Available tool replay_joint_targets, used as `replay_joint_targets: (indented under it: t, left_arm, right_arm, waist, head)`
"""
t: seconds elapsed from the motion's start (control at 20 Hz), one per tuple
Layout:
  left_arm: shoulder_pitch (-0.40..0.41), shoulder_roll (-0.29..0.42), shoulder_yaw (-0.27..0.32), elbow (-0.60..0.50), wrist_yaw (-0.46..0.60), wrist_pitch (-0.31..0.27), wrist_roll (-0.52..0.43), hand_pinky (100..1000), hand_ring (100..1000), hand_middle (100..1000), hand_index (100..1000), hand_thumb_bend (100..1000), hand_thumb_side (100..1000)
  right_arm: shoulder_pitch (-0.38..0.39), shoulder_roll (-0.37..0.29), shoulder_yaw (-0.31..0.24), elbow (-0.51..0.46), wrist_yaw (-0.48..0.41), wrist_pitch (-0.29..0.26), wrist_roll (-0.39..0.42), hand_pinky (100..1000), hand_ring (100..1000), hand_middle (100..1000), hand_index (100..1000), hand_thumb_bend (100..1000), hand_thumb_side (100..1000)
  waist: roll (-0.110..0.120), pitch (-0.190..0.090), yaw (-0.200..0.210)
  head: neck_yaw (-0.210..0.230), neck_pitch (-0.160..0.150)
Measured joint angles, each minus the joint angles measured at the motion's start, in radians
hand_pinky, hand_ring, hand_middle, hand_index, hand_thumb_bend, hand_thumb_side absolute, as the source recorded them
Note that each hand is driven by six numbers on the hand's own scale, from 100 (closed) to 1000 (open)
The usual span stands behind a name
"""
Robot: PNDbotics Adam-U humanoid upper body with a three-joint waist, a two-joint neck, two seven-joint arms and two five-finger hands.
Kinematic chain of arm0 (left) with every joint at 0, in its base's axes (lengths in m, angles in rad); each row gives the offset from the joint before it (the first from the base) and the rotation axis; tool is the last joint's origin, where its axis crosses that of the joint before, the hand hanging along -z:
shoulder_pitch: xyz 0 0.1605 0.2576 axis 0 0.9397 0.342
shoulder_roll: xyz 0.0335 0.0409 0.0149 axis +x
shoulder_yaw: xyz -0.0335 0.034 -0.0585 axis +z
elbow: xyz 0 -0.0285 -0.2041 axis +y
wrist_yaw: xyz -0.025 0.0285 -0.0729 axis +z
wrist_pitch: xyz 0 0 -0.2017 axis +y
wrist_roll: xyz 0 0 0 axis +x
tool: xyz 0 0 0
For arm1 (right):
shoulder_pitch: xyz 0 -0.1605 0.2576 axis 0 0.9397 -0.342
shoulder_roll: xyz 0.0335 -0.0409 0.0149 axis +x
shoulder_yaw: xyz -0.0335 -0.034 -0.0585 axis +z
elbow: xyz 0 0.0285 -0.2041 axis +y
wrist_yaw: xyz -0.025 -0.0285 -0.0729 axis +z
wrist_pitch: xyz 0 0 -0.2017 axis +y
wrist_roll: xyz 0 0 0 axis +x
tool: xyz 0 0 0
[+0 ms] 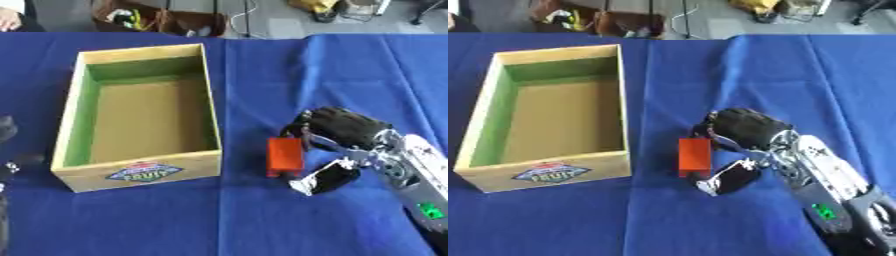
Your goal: Pick up objects on the table and place them in the box.
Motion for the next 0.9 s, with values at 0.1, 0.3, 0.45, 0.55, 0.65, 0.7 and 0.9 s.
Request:
replay_joint_targets:
  t: [0.1, 0.3, 0.45, 0.55, 0.65, 0.7, 0.9]
  left_arm:
    - [0.0, 0.0, -0.002, 0.0, 0.0, 0.001, -0.001, 621, 923, 817, 707, 100, 988]
    - [0.001, 0.0, -0.005, 0.0, 0.003, 0.004, -0.004, 621, 923, 817, 707, 100, 987]
    - [0.002, 0.0, -0.005, 0.0, 0.004, 0.006, -0.006, 621, 923, 817, 708, 100, 988]
    - [0.004, 0.0, -0.005, 0.0, 0.005, 0.007, -0.007, 621, 923, 817, 708, 100, 988]
    - [0.007, 0.0, -0.006, 0.0, 0.006, 0.008, -0.008, 621, 923, 817, 708, 100, 988]
    - [0.009, 0.001, -0.007, 0.0, 0.007, 0.009, -0.009, 621, 923, 817, 708, 100, 988]
    - [0.01, 0.001, -0.011, 0.0, 0.007, 0.012, -0.012, 621, 923, 817, 708, 100, 988]
  right_arm:
    - [-0.01, -0.007, 0.0, -0.005, -0.007, 0.012, -0.018, 668, 542, 322, 489, 100, 312]
    - [-0.057, -0.023, 0.0, -0.02, -0.04, 0.031, -0.039, 662, 531, 307, 471, 100, 289]
    - [-0.119, -0.044, 0.0, -0.026, -0.08, 0.038, -0.04, 659, 522, 293, 455, 100, 297]
    - [-0.172, -0.058, 0.004, -0.025, -0.115, 0.044, -0.034, 659, 520, 289, 450, 100, 313]
    - [-0.229, -0.066, 0.008, -0.014, -0.157, 0.053, -0.026, 662, 519, 288, 450, 100, 330]
    - [-0.258, -0.067, 0.011, -0.003, -0.177, 0.057, -0.02, 661, 519, 287, 449, 100, 329]
    - [-0.386, -0.062, 0.02, 0.068, -0.238, 0.07, -0.007, 660, 514, 280, 440, 100, 326]
  waist:
    - [0.0, 0.0, 0.0]
    - [-0.001, -0.001, 0.002]
    - [-0.005, -0.008, 0.007]
    - [-0.01, -0.014, 0.011]
    - [-0.013, -0.018, 0.016]
    - [-0.013, -0.019, 0.019]
    - [-0.02, -0.028, 0.034]
  head:
    - [0.0, 0.0]
    - [0.0, 0.001]
    - [-0.002, 0.005]
    - [-0.004, 0.006]
    - [-0.008, 0.007]
    - [-0.009, 0.01]
    - [-0.016, 0.015]
